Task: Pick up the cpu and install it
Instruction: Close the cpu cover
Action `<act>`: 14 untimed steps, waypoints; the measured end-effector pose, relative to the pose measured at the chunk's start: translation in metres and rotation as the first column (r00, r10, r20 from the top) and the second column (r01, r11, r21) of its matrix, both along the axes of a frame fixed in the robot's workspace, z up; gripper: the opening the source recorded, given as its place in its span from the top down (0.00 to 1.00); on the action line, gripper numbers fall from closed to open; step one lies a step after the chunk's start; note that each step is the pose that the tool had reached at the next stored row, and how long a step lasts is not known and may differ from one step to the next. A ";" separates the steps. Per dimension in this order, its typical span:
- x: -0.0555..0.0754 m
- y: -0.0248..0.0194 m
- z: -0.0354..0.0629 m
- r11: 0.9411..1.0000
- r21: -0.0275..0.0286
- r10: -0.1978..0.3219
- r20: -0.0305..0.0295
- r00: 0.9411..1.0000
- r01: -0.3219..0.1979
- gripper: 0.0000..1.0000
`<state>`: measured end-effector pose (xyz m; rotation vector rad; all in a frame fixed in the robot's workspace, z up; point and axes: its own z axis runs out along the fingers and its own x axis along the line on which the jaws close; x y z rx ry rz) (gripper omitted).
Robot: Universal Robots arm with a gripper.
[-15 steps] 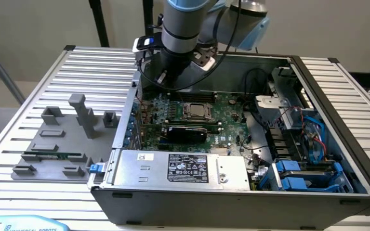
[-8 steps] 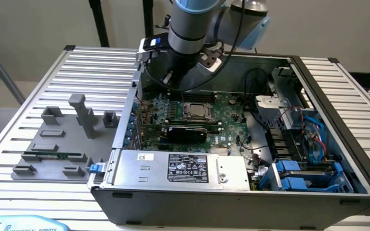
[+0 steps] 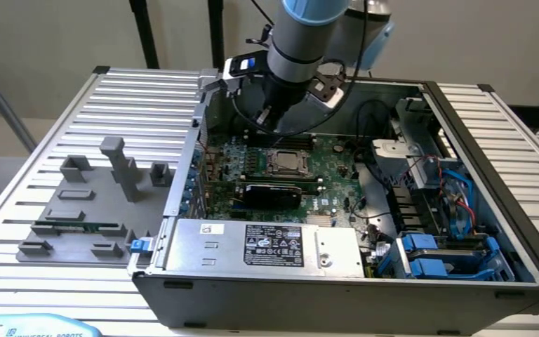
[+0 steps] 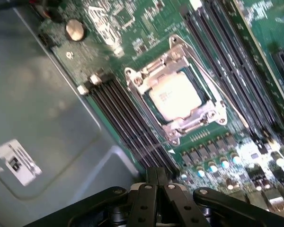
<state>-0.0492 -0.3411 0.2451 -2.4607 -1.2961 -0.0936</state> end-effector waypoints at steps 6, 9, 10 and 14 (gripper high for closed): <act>0.006 -0.0027 -0.0108 1.000 0.003 0.000 0.000 1.000 0.000 0.89; 0.005 -0.0026 -0.0186 1.000 0.006 0.001 0.000 1.000 -0.001 0.89; 0.005 -0.0024 -0.0203 1.000 0.007 0.001 0.000 1.000 -0.001 0.89; 0.005 -0.0017 -0.0251 1.000 0.013 0.002 0.000 1.000 -0.002 0.89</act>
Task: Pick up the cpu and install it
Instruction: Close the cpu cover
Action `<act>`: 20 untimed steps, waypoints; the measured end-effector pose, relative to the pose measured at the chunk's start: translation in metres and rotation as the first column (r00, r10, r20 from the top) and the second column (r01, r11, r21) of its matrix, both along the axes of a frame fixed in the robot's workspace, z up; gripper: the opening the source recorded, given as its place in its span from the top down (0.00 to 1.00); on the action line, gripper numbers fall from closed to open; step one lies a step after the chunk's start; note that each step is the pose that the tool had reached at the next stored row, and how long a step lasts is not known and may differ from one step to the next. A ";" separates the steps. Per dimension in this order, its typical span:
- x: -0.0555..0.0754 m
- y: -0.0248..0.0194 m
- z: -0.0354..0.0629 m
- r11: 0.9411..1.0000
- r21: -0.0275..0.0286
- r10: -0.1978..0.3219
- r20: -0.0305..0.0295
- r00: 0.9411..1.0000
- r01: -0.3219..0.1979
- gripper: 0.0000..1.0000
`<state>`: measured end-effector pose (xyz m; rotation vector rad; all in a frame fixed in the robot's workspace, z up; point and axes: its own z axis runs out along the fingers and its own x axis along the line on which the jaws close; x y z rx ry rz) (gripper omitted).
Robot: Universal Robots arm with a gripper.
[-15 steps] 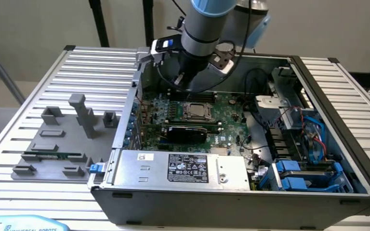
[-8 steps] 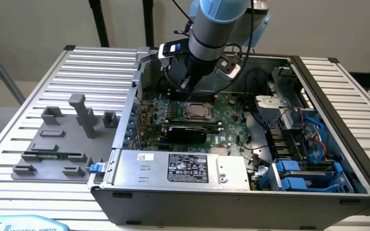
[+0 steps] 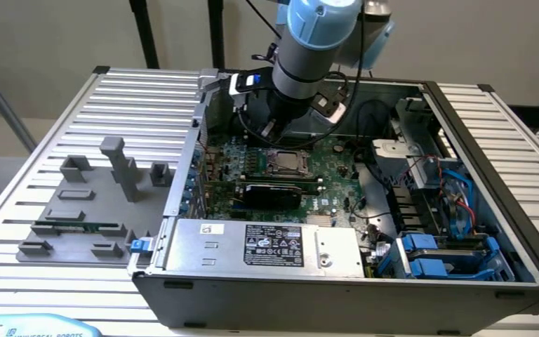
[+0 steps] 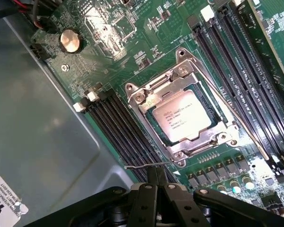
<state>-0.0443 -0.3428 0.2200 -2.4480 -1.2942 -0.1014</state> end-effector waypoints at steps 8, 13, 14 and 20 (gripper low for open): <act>0.003 0.0016 -0.0062 1.000 0.009 0.006 -0.001 1.000 -0.006 0.89; 0.013 0.0017 -0.0088 1.000 0.009 0.017 -0.006 1.000 -0.016 0.89; 0.015 0.0018 -0.0094 1.000 0.009 0.019 -0.007 1.000 -0.019 0.89; 0.026 0.0019 -0.0132 0.999 0.009 0.035 -0.014 0.999 -0.035 0.89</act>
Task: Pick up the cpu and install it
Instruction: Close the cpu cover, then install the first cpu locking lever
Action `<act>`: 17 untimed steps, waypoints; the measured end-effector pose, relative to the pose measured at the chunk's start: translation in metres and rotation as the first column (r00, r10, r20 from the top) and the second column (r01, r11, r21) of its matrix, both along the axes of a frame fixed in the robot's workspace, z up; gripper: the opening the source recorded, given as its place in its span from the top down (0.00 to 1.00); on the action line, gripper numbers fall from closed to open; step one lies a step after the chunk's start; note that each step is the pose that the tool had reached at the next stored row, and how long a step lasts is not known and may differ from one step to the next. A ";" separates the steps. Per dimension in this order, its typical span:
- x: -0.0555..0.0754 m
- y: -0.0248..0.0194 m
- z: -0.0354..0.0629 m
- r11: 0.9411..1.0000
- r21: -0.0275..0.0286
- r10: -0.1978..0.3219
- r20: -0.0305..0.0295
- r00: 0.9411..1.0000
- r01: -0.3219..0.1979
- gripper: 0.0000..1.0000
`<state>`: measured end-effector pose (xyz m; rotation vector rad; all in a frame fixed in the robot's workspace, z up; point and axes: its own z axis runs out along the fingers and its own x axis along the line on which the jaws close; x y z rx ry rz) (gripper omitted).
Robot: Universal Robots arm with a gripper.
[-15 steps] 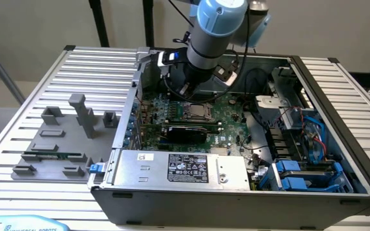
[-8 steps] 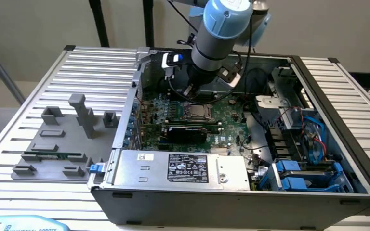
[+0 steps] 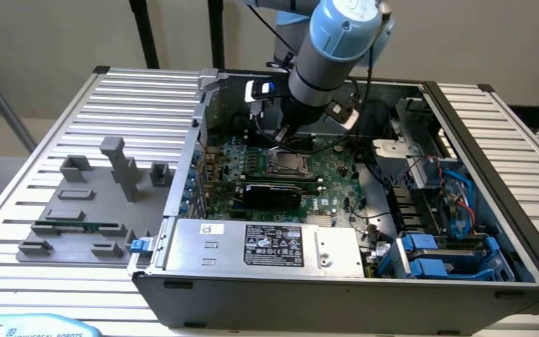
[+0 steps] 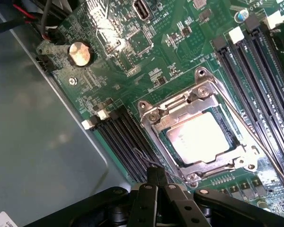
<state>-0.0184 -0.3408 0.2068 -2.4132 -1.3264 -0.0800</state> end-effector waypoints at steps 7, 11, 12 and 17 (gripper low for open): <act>0.013 0.0000 -0.0050 1.000 0.000 0.023 -0.009 1.000 -0.023 0.89; 0.019 0.0000 -0.0070 0.999 0.000 0.038 -0.016 0.999 -0.038 0.89; 0.019 0.0000 -0.0076 0.999 0.000 0.041 -0.018 0.999 -0.041 0.89; 0.019 0.0000 -0.0084 0.999 0.000 0.049 -0.020 0.999 -0.049 0.89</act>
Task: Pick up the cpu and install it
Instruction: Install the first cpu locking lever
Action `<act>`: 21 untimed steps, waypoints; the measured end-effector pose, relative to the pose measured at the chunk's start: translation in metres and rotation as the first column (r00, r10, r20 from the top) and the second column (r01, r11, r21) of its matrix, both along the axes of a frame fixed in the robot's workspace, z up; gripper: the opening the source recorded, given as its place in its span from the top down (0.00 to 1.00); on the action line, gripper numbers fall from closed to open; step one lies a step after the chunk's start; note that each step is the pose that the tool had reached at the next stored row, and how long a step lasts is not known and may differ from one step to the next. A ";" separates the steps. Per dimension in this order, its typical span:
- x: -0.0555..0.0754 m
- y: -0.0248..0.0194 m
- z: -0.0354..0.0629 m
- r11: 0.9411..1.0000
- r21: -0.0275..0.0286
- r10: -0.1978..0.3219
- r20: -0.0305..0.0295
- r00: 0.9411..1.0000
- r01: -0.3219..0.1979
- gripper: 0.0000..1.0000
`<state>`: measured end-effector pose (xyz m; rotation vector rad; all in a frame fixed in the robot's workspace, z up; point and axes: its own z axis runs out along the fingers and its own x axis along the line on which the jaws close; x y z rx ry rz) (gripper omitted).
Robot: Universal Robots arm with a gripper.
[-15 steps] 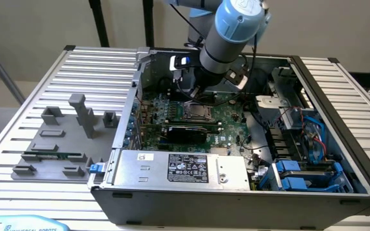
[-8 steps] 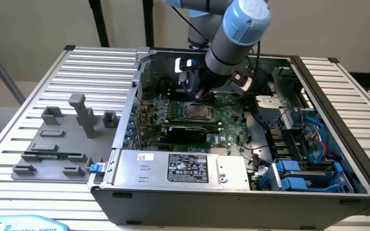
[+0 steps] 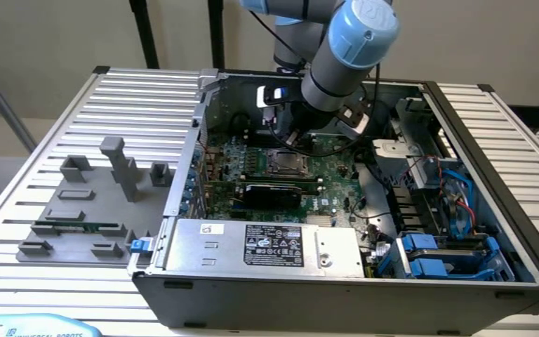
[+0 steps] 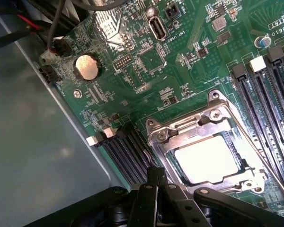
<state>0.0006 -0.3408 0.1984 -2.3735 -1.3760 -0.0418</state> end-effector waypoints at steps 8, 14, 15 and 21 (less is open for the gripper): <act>-0.010 0.0005 -0.0001 1.000 0.001 0.006 0.000 1.000 -0.006 0.89; -0.010 0.0027 -0.0001 1.000 0.001 0.007 0.000 1.000 -0.007 0.89; -0.010 0.0027 -0.0001 1.000 0.001 0.007 0.000 1.000 -0.007 0.89; -0.003 0.0027 -0.0001 1.000 0.001 0.012 -0.001 1.000 -0.012 0.89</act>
